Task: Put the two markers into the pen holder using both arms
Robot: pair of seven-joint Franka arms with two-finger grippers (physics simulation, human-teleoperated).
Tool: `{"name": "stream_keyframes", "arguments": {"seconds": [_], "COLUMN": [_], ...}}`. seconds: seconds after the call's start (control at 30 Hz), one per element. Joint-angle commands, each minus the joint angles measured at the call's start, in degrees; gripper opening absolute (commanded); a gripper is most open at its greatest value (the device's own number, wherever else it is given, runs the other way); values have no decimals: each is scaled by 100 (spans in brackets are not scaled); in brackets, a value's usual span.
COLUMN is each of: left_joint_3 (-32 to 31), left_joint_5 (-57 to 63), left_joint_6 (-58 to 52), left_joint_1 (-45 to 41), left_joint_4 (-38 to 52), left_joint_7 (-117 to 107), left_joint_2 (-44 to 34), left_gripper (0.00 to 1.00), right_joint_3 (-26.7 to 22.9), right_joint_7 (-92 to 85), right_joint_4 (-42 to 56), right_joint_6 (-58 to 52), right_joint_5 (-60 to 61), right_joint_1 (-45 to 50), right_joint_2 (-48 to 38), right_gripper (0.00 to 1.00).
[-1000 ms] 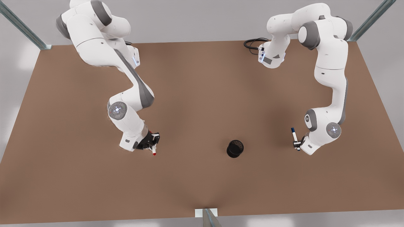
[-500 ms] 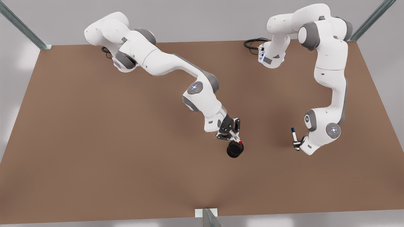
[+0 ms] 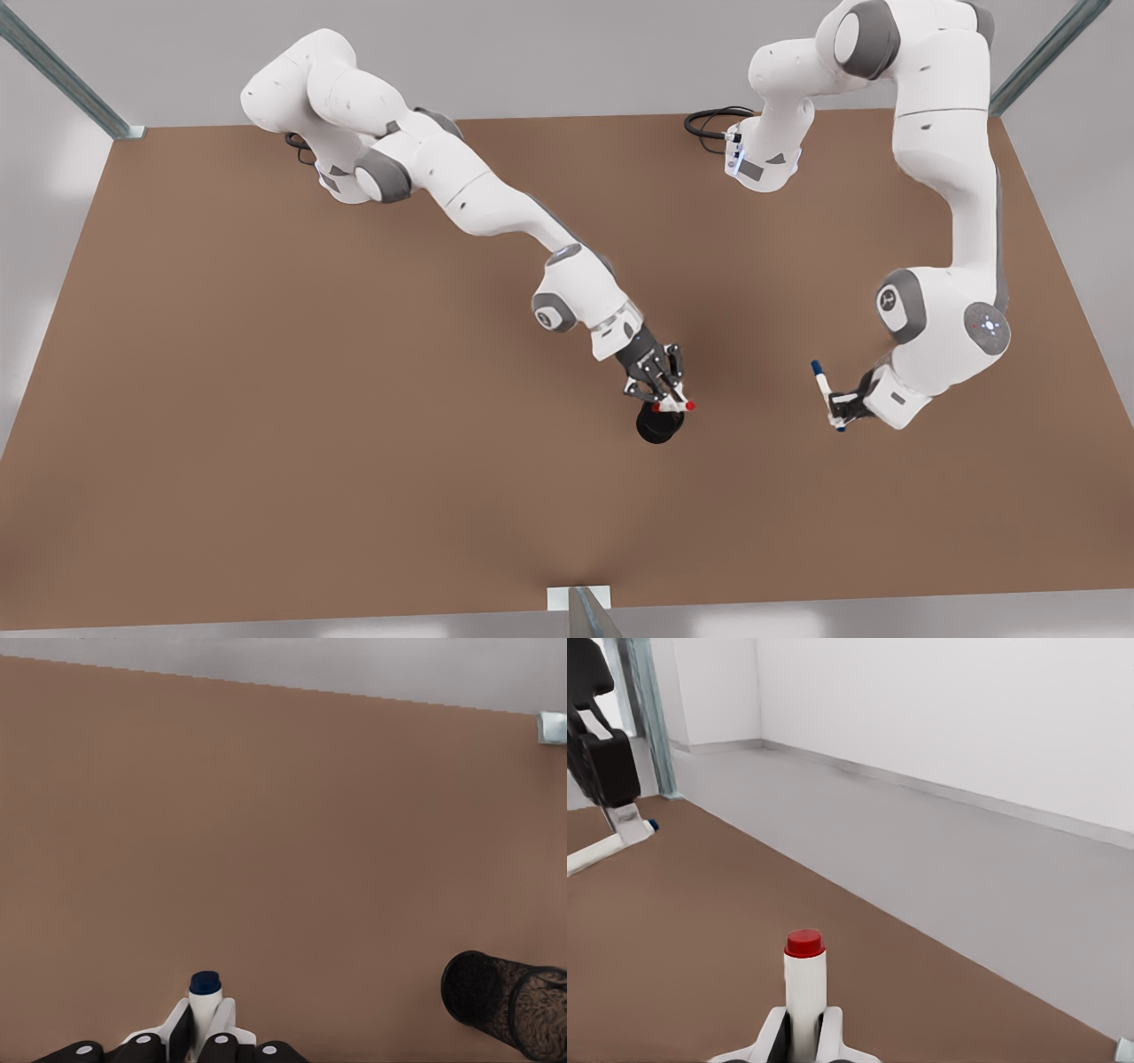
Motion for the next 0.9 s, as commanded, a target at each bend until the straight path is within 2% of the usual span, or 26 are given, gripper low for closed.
{"name": "stream_keyframes", "arguments": {"seconds": [0.0,0.07,0.1,0.13,0.27,0.3,0.33,0.37,0.4,0.43,0.47,0.53,0.57,0.63,0.67,0.7,0.77,0.87], "left_joint_3": [-30,-12,-3,-3,-12,-12,-38,-47,-47,-56,-170,-767,-891,-970,-970,-961,-970,-1005], "left_joint_5": [-604,-1113,-1123,-1132,-1167,-1167,-1167,-1439,-1465,-1536,-1641,-1659,-1659,-1650,-1641,-1615,-1641,-1641], "left_joint_6": [-1260,-1313,-1313,-1313,-1313,-1313,-1313,-1305,-1261,-971,-646,593,1015,2402,2955,3265,3643,4425], "left_joint_1": [5,40,13,22,5,-4,-74,-136,-276,-443,-575,-654,-663,-944,-1102,-1226,-1331,-1498], "left_joint_4": [394,570,623,667,781,781,781,781,781,781,860,1080,1080,1080,1071,1062,878,439], "left_joint_7": [-288,-341,-350,-349,-358,-350,-358,-332,-350,-332,-288,248,555,1687,1996,2428,2612,3113], "left_joint_2": [-48,-48,-48,-48,-30,-21,-13,14,14,66,215,453,488,655,769,831,892,937], "left_gripper": [21,21,21,21,21,21,21,21,21,21,21,21,21,21,21,21,21,21], "right_joint_3": [-162,-293,-293,-293,-399,-398,-408,-381,-381,-381,-197,-118,-126,-109,91,2052,1051,1078], "right_joint_7": [182,182,182,182,225,226,182,182,173,173,-239,-856,-856,-1214,-1540,-1638,-1532,-1242], "right_joint_4": [5,5,-4,-4,-4,-91,-285,-864,-1751,-2341,-2359,-2613,-3307,-4959,-5328,-5892,-5849,-4812], "right_joint_6": [651,757,757,766,669,511,-226,-1254,-2563,-4408,-6009,-7881,-8278,-7612,-7348,-7066,-7417,-8348], "right_joint_5": [7,16,25,25,43,270,561,552,552,552,754,1141,799,535,570,552,552,535], "right_joint_1": [72,160,178,204,248,222,152,-59,-191,-366,-990,-1984,-2309,-3038,-3467,-5603,-4648,-4586], "right_joint_2": [107,265,265,265,178,-296,-692,-1614,-2686,-3645,-4216,-5060,-5605,-6422,-6659,-7038,-6951,-6309], "right_gripper": [21,21,69,100,100,100,100,100,100,100,100,100,100,100,100,100,100,100]}}
